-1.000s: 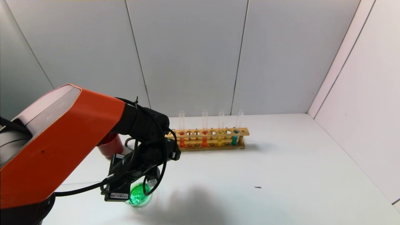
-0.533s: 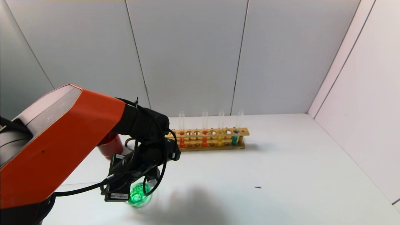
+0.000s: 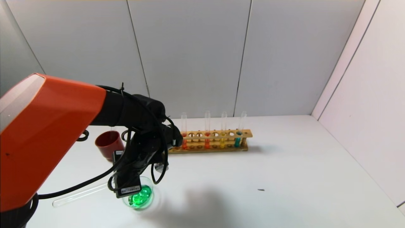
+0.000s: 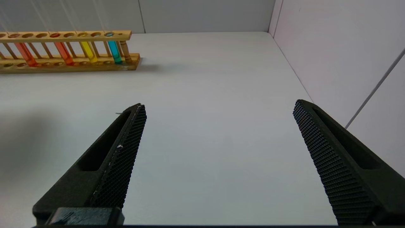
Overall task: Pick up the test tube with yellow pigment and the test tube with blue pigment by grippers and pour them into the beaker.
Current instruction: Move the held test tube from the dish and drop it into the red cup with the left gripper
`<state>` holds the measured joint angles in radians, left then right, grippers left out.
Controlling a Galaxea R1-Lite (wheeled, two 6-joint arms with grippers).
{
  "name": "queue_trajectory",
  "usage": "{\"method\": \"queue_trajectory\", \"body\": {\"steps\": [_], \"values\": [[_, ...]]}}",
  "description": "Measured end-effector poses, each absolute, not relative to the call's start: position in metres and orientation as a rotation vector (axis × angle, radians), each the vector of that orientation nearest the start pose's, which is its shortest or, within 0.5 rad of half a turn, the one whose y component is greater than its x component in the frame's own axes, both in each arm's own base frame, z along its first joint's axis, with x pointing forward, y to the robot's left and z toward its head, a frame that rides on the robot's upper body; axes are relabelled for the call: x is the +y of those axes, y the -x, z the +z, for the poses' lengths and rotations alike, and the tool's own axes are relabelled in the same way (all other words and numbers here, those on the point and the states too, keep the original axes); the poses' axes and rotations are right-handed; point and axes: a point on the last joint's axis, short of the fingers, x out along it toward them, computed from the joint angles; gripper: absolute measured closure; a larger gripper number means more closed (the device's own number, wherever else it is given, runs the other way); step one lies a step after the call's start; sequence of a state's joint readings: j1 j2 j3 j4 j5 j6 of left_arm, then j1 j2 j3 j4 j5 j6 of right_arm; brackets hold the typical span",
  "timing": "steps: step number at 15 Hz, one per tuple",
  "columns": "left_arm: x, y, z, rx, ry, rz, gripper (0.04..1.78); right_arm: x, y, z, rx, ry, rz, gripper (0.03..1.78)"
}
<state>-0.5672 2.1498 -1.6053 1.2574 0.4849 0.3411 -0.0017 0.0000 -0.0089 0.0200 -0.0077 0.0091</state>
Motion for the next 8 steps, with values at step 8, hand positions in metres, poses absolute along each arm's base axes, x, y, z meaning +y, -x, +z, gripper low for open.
{"method": "queue_trajectory", "body": {"steps": [8], "values": [[-0.132, -0.28, 0.208, 1.184, -0.678, -0.202, 1.48, 0.0, 0.024, 0.076, 0.011, -0.009, -0.009, 0.11]]}}
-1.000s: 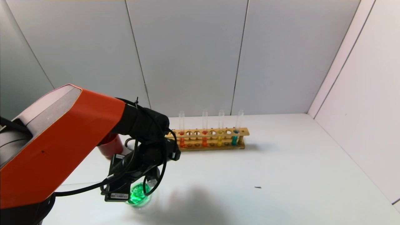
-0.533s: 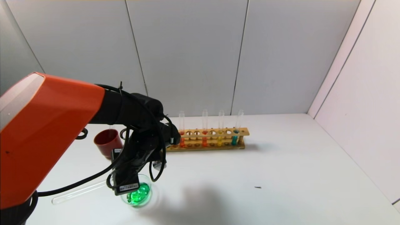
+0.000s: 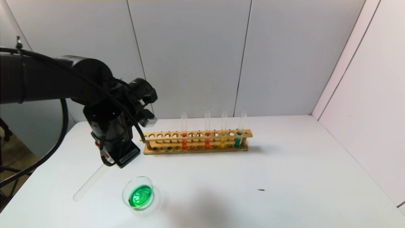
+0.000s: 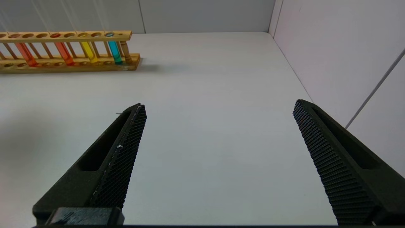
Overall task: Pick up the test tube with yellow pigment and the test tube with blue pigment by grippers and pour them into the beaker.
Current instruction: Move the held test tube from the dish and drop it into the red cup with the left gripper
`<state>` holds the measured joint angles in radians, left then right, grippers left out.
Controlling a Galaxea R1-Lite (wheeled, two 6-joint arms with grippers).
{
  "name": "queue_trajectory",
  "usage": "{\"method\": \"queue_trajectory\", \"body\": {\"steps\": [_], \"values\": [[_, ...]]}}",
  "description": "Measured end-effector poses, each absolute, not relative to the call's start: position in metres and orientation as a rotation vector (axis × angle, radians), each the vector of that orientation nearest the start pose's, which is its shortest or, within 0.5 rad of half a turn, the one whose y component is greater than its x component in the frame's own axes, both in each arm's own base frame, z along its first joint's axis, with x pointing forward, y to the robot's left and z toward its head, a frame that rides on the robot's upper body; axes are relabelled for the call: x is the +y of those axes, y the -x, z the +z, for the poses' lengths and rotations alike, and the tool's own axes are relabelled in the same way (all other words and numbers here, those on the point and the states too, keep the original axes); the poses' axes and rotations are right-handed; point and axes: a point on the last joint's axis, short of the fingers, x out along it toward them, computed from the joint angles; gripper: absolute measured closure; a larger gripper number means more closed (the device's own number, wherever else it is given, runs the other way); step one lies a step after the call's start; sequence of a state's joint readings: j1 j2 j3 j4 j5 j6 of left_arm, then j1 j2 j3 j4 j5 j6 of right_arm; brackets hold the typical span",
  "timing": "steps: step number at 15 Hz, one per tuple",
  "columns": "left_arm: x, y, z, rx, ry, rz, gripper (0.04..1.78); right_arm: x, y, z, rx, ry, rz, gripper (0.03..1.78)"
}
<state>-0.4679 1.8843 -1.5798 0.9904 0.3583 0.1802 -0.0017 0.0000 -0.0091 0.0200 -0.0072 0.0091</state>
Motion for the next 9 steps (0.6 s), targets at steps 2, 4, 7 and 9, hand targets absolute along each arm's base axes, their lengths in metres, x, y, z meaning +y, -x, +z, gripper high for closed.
{"method": "queue_trajectory", "body": {"steps": [2, 4, 7, 9], "values": [[-0.123, -0.277, 0.22, 1.071, -0.579, -0.157, 1.48, 0.0, 0.024, 0.076, 0.011, -0.009, -0.009, 0.11], [-0.114, -0.276, 0.227, 0.964, -0.512, -0.131, 1.48, 0.0, 0.024, 0.076, 0.011, -0.009, -0.009, 0.11], [-0.095, -0.279, 0.237, 0.817, -0.425, -0.072, 1.48, 0.0, 0.024, 0.076, 0.011, -0.009, -0.009, 0.11], [-0.08, -0.284, 0.245, 0.745, -0.359, -0.04, 1.48, 0.0, 0.024, 0.076, 0.011, -0.009, -0.009, 0.11]]}}
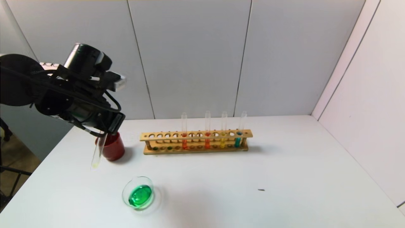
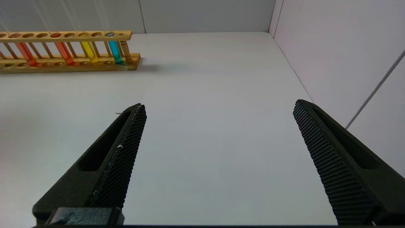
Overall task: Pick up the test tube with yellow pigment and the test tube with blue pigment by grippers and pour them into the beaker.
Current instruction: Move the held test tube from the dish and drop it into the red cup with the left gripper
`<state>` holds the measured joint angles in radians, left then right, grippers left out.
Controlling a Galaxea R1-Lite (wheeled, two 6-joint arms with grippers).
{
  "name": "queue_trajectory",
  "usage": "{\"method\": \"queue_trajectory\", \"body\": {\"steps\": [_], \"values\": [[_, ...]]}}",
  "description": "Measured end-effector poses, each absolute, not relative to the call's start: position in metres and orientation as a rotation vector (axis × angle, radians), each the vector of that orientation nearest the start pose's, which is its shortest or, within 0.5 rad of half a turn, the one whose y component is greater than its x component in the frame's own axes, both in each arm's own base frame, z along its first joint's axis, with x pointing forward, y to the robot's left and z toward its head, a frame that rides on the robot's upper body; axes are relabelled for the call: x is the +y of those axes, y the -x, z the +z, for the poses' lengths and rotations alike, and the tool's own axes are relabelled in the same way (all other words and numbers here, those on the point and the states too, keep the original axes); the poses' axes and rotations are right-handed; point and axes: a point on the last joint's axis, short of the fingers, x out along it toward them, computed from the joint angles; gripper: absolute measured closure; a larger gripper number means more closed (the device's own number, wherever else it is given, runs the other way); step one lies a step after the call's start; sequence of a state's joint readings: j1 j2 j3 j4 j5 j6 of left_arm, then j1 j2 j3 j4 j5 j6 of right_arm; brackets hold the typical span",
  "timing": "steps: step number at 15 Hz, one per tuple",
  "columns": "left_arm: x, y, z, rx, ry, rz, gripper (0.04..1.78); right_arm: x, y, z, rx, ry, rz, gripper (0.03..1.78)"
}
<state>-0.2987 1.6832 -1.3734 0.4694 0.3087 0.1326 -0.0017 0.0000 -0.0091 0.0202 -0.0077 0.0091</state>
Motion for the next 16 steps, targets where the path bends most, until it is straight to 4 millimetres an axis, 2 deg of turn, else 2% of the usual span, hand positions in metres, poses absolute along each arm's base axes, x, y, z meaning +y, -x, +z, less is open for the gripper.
{"method": "queue_trajectory", "body": {"steps": [4, 7, 11, 16], "values": [[-0.052, -0.298, 0.257, 0.615, -0.262, 0.01, 1.48, 0.0, 0.024, 0.076, 0.011, -0.009, -0.009, 0.11], [-0.034, -0.313, 0.257, 0.556, -0.223, 0.056, 1.48, 0.0, 0.024, 0.076, 0.011, -0.009, -0.009, 0.11], [-0.017, -0.343, 0.248, 0.474, -0.195, 0.113, 1.48, 0.0, 0.024, 0.076, 0.011, -0.009, -0.009, 0.11], [-0.013, -0.369, 0.226, 0.505, -0.172, 0.11, 1.48, 0.0, 0.024, 0.076, 0.011, -0.009, -0.009, 0.11]]}}
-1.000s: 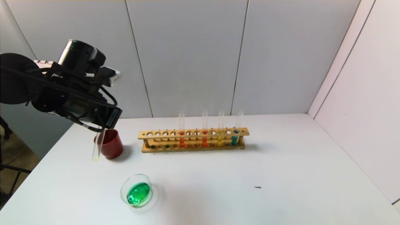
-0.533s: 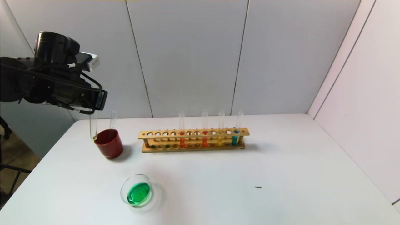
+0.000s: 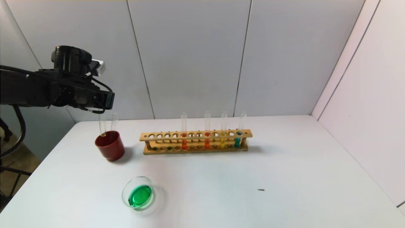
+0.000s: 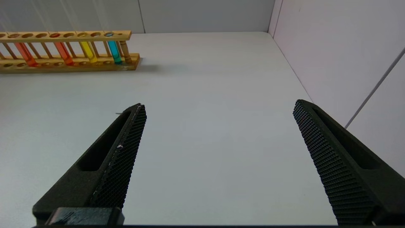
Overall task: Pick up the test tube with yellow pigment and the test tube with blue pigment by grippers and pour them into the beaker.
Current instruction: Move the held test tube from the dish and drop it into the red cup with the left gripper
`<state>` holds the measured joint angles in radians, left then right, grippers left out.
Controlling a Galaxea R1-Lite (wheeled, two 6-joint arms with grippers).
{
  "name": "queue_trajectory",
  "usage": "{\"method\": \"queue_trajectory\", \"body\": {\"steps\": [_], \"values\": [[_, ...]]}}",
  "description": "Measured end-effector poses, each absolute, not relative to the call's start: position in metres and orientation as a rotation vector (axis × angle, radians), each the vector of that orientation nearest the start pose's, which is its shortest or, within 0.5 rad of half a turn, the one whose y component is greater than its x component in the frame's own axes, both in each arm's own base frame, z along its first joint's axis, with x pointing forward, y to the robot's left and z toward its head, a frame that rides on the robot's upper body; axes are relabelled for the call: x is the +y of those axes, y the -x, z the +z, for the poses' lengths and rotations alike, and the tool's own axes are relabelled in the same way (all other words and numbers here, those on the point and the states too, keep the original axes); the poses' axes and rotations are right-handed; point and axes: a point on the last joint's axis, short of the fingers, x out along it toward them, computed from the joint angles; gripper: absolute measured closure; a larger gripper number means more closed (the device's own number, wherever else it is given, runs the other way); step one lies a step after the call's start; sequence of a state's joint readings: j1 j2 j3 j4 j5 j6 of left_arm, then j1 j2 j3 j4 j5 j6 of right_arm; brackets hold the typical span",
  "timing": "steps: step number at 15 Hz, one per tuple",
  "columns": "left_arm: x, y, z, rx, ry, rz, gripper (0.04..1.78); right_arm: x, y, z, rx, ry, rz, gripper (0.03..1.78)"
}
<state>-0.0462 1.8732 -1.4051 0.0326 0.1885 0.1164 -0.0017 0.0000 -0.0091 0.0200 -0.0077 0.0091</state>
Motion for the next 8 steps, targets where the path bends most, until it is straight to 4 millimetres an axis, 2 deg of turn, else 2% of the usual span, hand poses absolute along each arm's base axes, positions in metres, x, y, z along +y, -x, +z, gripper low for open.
{"method": "queue_trajectory", "body": {"steps": [3, 8], "values": [[-0.012, -0.38, 0.212, 0.502, -0.158, 0.117, 1.48, 0.0, 0.024, 0.076, 0.011, -0.009, -0.009, 0.11], [-0.006, -0.382, 0.188, 0.558, -0.147, 0.129, 1.48, 0.0, 0.024, 0.076, 0.011, -0.009, -0.009, 0.11]]}}
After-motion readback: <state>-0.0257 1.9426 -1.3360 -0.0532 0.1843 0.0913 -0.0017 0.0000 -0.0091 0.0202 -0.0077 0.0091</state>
